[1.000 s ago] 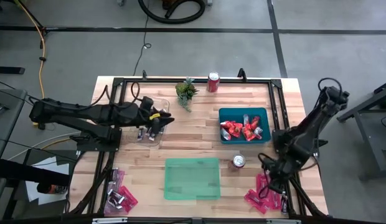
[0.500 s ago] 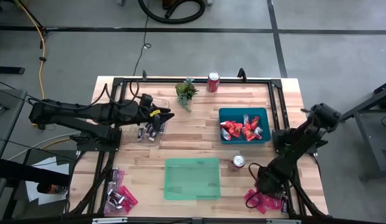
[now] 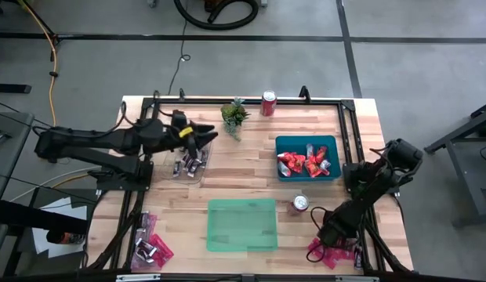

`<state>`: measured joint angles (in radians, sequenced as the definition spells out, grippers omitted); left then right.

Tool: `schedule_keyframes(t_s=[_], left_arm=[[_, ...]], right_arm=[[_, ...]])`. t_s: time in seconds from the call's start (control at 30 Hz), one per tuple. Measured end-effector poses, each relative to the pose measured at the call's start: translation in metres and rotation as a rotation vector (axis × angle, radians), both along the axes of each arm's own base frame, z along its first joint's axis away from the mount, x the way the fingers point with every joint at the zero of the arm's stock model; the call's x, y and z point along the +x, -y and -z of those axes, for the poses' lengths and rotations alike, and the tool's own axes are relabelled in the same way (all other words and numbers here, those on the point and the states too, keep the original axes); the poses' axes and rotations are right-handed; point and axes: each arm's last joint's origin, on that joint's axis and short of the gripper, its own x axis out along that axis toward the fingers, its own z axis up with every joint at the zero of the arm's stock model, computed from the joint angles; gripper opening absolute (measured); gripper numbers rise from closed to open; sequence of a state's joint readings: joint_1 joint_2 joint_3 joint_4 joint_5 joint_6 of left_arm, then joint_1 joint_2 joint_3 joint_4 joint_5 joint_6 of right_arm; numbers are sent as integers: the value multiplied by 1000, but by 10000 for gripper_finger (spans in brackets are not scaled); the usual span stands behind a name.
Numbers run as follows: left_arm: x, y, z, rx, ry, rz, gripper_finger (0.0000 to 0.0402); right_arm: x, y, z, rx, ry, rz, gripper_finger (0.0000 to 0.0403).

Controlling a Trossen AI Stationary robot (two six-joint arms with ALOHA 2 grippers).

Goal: Sort candy
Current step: Put the brown chocolate bar into the transparent bin

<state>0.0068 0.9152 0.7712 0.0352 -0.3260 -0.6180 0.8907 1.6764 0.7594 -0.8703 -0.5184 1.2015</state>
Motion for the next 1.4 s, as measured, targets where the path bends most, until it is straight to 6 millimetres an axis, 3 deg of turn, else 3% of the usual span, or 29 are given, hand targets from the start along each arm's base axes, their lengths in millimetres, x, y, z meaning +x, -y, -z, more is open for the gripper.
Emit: schedule_keyframes(t_s=[0.07,0.17,0.3,0.43,0.63,0.8,0.97,1.17,1.27,1.4], left_arm=[[-6,-1,-6,59,24,0,206],[-18,-4,-18,137,73,-15,206],[-34,-8,-27,237,91,-45,206],[-42,-17,-31,330,73,-81,206],[-39,-28,-20,388,-35,58,206],[-23,-36,-5,457,-145,179,206],[-1,-37,9,588,-190,351,206],[14,-30,14,914,-195,478,206],[15,-25,10,1080,-185,461,206],[17,-23,3,1175,-189,348,206]], right_arm=[[4,-3,-9,-27,41,-24,19],[11,-12,-35,2,66,-64,21],[25,-20,-85,29,131,-97,5],[46,-13,-140,-16,272,22,3],[87,23,-222,-216,826,255,1],[125,60,-269,-456,1264,346,1],[170,97,-288,-477,1524,264,0],[212,144,-286,-296,1727,232,0],[226,165,-277,-181,1765,249,0],[243,183,-266,-24,1774,283,0]])
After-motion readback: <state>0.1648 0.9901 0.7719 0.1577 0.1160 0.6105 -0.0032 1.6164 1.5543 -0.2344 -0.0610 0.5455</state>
